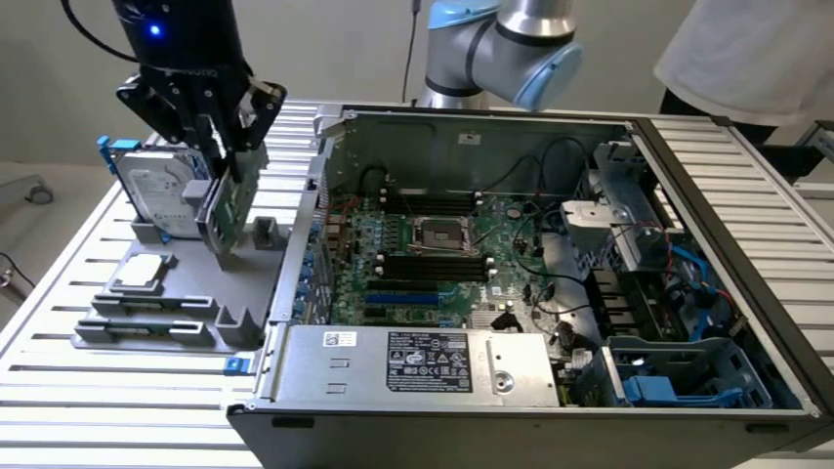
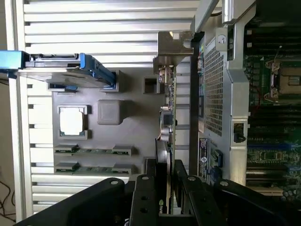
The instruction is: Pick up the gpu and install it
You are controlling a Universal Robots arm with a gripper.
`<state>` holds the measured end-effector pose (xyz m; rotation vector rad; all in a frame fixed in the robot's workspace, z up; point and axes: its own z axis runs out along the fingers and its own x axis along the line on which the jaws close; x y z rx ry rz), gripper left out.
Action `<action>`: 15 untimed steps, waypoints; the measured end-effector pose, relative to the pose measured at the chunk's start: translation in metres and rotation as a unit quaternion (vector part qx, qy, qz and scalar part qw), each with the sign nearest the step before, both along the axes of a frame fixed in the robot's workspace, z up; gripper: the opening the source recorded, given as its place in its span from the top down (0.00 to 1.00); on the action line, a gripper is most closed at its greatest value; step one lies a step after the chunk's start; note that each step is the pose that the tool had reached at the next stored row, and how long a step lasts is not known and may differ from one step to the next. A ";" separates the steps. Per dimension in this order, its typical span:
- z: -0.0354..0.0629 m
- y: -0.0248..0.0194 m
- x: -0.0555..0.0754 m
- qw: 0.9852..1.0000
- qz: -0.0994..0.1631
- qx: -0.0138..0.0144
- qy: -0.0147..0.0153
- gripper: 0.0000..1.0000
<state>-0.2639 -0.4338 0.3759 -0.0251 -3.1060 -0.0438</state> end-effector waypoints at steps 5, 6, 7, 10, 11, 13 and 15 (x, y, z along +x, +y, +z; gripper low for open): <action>0.0228 -0.0006 0.017 1.000 0.000 0.000 0.000 0.74; 0.0272 -0.0012 0.021 1.000 0.000 0.000 0.000 0.74; 0.0317 -0.0018 0.026 1.000 0.000 0.001 0.000 0.74; 0.0449 -0.0045 0.040 1.000 0.000 0.001 0.000 0.74; 0.0485 -0.0053 0.044 1.000 0.000 0.002 0.000 0.74; 0.0534 -0.0073 0.053 1.000 0.000 0.002 0.000 0.74; 0.0558 -0.0095 0.062 1.000 0.000 0.002 0.000 0.74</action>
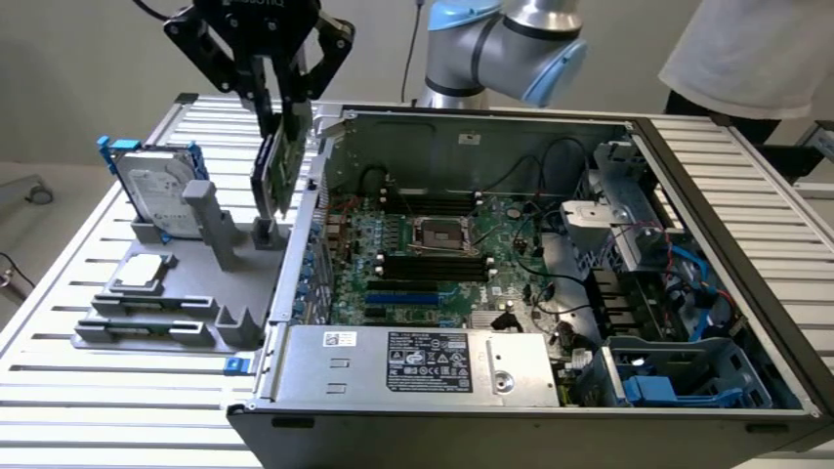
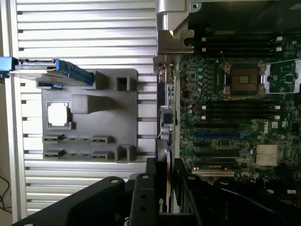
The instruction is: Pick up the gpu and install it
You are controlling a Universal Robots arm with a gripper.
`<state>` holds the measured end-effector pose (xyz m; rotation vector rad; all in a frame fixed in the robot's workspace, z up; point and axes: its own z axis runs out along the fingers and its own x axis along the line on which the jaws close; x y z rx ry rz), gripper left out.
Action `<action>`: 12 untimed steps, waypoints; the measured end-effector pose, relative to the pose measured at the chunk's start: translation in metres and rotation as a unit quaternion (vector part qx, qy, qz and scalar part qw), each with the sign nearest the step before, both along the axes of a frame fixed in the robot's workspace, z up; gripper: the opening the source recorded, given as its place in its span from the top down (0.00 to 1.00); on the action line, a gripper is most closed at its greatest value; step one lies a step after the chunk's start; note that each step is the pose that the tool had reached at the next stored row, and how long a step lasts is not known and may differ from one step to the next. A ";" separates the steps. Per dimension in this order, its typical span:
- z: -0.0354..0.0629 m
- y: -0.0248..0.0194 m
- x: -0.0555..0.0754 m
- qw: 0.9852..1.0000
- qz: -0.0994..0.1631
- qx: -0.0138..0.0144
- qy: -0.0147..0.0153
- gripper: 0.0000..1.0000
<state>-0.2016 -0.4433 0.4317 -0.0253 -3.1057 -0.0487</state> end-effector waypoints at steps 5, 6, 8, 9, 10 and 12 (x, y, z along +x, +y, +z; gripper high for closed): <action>0.0017 -0.0055 0.023 1.000 0.000 0.000 0.000 0.74; 0.0017 -0.0063 0.028 1.000 0.000 0.000 0.000 0.74; 0.0016 -0.0078 0.036 1.000 0.000 0.000 0.000 0.74; 0.0016 -0.0084 0.041 1.000 0.000 0.000 0.000 0.74; 0.0017 -0.0090 0.046 1.000 0.000 0.000 0.000 0.74; 0.0017 -0.0099 0.055 1.000 0.000 0.001 0.000 0.74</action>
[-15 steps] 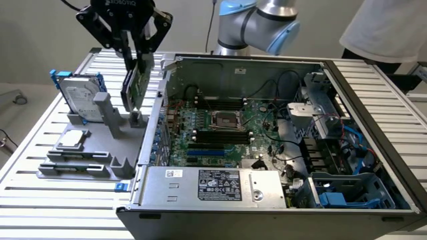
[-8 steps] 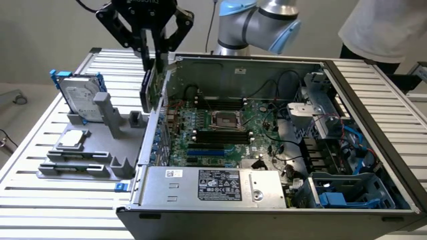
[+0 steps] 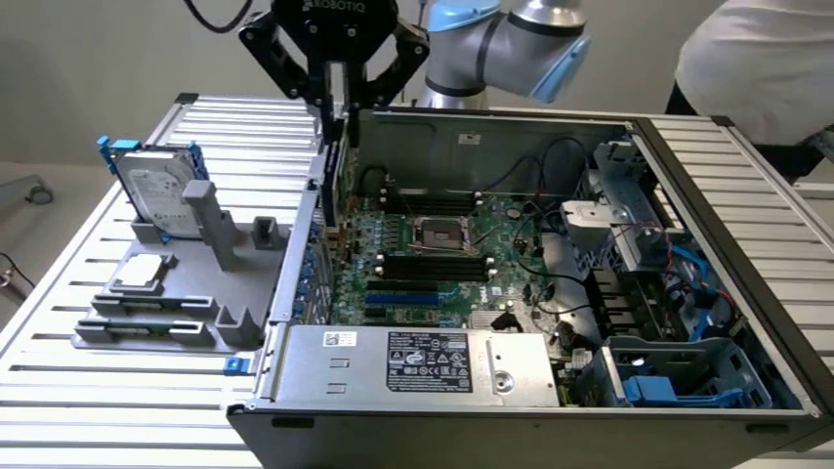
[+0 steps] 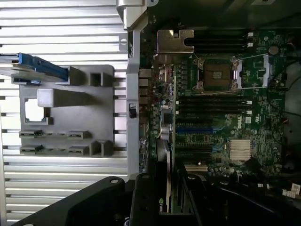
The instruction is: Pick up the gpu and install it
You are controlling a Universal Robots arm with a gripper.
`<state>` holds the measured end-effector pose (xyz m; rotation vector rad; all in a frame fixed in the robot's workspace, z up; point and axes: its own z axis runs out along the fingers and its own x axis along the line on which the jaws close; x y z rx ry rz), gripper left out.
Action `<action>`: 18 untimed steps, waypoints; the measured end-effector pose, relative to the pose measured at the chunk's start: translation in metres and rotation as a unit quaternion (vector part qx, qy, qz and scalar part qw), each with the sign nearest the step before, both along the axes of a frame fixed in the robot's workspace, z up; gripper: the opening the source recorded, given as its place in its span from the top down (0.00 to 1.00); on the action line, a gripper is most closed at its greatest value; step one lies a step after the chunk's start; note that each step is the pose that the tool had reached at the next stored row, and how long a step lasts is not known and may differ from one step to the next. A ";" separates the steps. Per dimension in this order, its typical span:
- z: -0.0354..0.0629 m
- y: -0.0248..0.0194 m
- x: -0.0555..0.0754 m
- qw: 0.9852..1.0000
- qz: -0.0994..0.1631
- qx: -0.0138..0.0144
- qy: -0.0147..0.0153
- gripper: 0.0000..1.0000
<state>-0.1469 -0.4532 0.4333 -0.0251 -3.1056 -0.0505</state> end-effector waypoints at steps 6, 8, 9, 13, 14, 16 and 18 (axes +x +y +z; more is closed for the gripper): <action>-0.0004 -0.0011 0.027 1.000 0.000 0.000 0.000 0.74; -0.0013 -0.0011 0.036 1.000 0.000 0.000 0.000 0.74; -0.0023 -0.0011 0.041 1.000 0.000 0.000 0.000 0.74; -0.0087 -0.0002 0.059 1.000 0.000 -0.001 0.000 0.74; -0.0105 0.0004 0.063 1.000 0.000 -0.001 0.000 0.74; -0.0141 0.0019 0.073 1.000 0.000 -0.002 0.000 0.74; -0.0178 0.0042 0.082 1.000 0.000 -0.002 0.000 0.74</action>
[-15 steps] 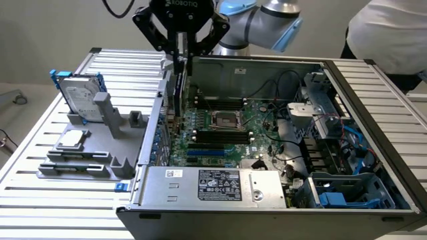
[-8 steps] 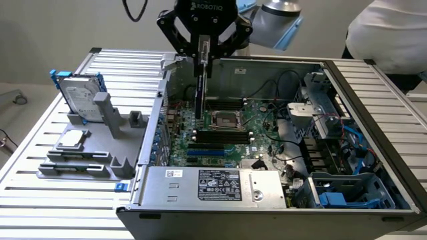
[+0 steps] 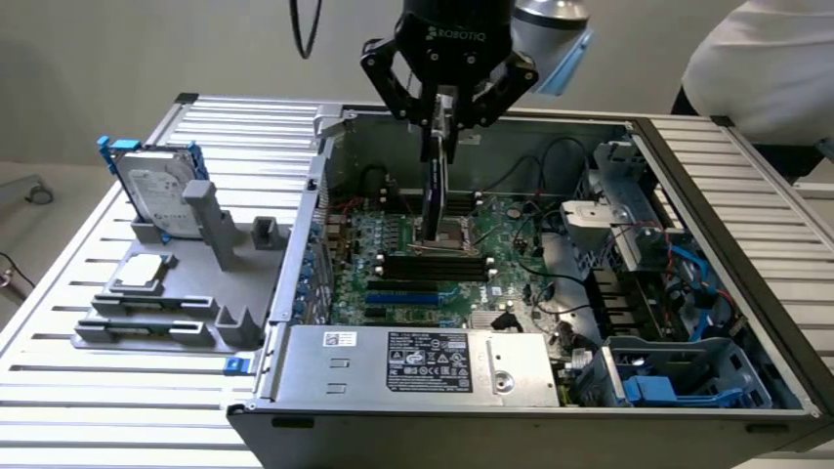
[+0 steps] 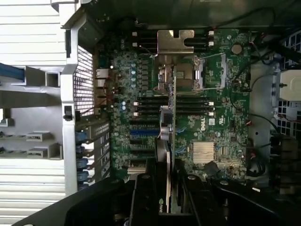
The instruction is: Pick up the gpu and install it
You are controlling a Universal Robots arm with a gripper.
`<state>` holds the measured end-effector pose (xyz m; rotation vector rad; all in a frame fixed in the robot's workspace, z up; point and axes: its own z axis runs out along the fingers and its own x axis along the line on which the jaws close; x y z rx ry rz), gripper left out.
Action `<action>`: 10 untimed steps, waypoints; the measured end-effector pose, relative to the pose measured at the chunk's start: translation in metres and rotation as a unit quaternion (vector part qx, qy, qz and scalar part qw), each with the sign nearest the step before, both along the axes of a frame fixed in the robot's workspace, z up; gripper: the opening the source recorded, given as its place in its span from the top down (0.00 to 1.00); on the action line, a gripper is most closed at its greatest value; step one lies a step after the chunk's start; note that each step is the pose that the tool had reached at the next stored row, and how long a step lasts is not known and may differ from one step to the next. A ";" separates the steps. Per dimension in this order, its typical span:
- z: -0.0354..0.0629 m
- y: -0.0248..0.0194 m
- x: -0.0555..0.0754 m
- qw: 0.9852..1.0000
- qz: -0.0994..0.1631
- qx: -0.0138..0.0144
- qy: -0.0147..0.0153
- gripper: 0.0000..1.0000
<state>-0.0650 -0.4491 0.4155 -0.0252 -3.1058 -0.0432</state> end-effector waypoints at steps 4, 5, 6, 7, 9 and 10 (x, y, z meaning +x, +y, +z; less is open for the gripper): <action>-0.0072 0.0054 0.018 1.000 0.000 -0.001 0.000 0.74; -0.0089 0.0068 0.022 1.000 0.000 -0.001 0.000 0.74; -0.0103 0.0078 0.027 1.000 0.000 -0.001 0.000 0.74; -0.0105 0.0080 0.028 1.000 0.000 -0.001 0.000 0.74; -0.0105 0.0079 0.029 1.000 0.000 -0.001 0.001 0.74; -0.0105 0.0079 0.029 1.000 0.000 -0.001 0.001 0.74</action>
